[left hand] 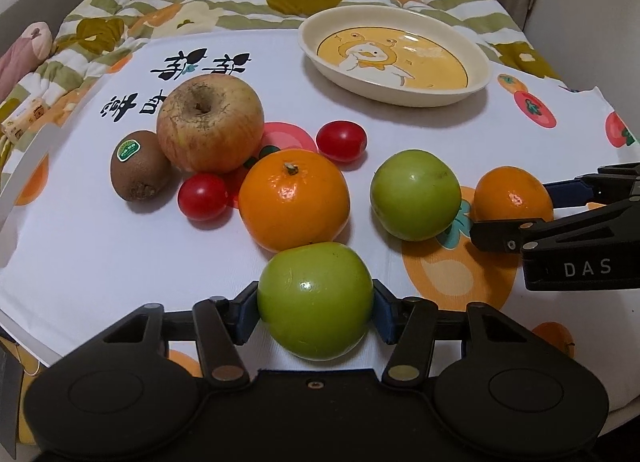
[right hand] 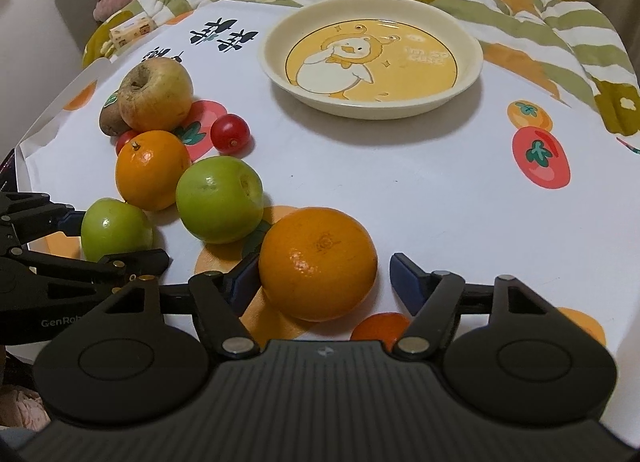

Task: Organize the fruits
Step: 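Grasp the large orange with the right tool while the left tool grasps a green apple, then carry the orange and green apple to the duck bowl with both tools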

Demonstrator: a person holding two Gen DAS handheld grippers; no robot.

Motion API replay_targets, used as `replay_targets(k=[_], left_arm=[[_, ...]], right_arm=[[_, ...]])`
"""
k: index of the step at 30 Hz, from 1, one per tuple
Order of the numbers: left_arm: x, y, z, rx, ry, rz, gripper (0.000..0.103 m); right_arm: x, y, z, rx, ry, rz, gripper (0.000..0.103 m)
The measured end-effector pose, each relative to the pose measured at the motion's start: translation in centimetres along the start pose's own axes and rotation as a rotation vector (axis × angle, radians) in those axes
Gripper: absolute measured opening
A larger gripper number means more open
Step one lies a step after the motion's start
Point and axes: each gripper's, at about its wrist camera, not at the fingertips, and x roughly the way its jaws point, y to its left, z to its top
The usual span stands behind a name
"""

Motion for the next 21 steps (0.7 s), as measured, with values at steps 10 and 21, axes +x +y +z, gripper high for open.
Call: replay_targets(k=[10, 21], left_arm=[[-0.7, 0.1, -0.2, -0.001, -0.015, 0.003, 0.060], [-5.4, 1.0, 1.1, -0.011, -0.102, 0.037, 0.060]], right_arm=[[0.1, 0.4, -0.1, -0.034, -0.007, 0.012, 0.075], [-4.6, 0.7, 1.0, 0.001, -0.080, 0.017, 0.075]])
